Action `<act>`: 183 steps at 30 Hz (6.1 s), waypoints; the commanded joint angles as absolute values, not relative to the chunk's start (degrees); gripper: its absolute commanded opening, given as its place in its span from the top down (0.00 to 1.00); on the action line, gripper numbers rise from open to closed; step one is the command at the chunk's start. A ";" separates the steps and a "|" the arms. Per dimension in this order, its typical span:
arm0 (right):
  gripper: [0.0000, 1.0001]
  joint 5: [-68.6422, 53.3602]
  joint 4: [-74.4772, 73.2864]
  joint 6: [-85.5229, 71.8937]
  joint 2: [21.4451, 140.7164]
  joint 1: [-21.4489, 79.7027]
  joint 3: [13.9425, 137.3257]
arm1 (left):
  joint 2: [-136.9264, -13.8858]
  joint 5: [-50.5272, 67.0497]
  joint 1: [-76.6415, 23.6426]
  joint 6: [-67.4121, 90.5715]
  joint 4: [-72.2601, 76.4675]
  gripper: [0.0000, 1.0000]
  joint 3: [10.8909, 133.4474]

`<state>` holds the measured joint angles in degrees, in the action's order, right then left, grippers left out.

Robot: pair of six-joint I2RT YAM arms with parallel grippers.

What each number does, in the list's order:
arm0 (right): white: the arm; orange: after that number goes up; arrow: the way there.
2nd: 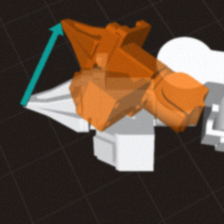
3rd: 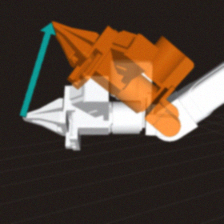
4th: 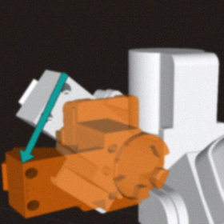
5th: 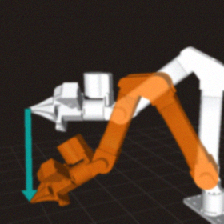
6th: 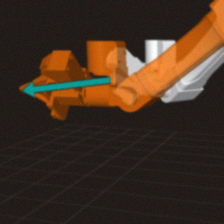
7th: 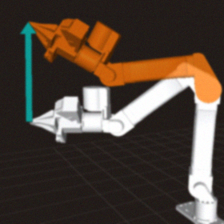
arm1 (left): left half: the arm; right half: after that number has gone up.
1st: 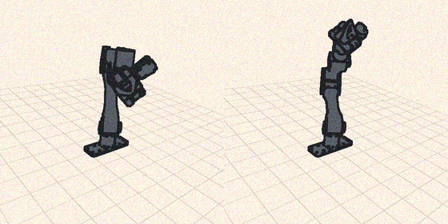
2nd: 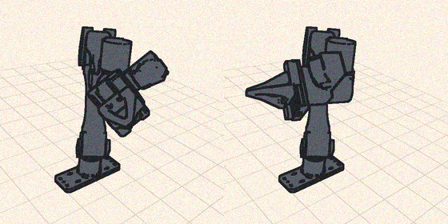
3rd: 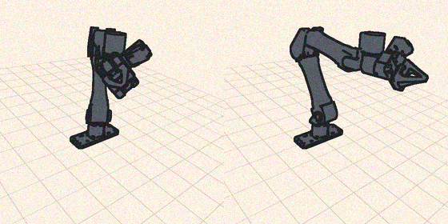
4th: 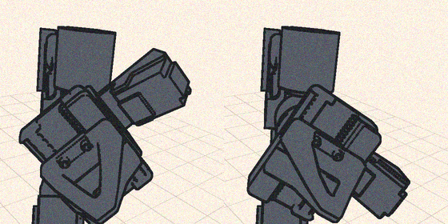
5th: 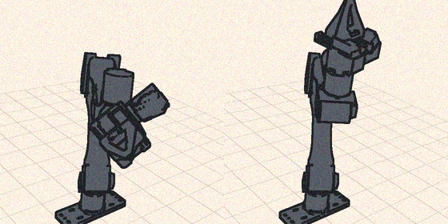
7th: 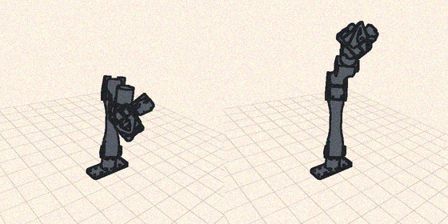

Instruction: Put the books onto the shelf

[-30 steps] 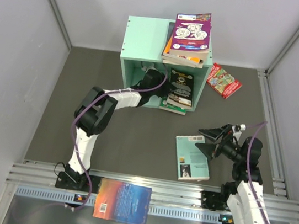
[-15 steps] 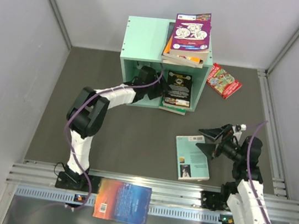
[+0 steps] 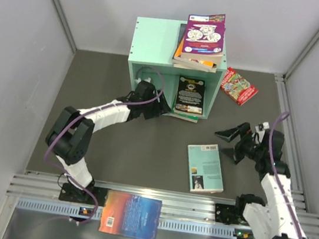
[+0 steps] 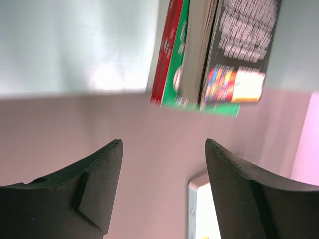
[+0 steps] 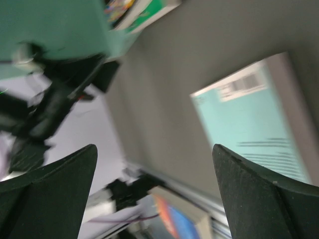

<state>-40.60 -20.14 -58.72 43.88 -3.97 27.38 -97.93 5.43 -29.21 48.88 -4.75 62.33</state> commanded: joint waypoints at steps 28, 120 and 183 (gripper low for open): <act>0.02 -13.53 -38.51 -37.78 75.67 17.31 33.14 | -90.33 21.44 -46.49 47.46 -7.21 0.30 49.30; 0.99 -22.14 31.31 -100.73 29.01 29.36 7.29 | -79.54 9.76 -47.99 63.47 3.54 1.00 53.43; 1.00 -21.27 1.76 -77.70 42.55 34.28 27.34 | -61.72 -4.18 -64.10 34.95 -25.76 0.02 69.19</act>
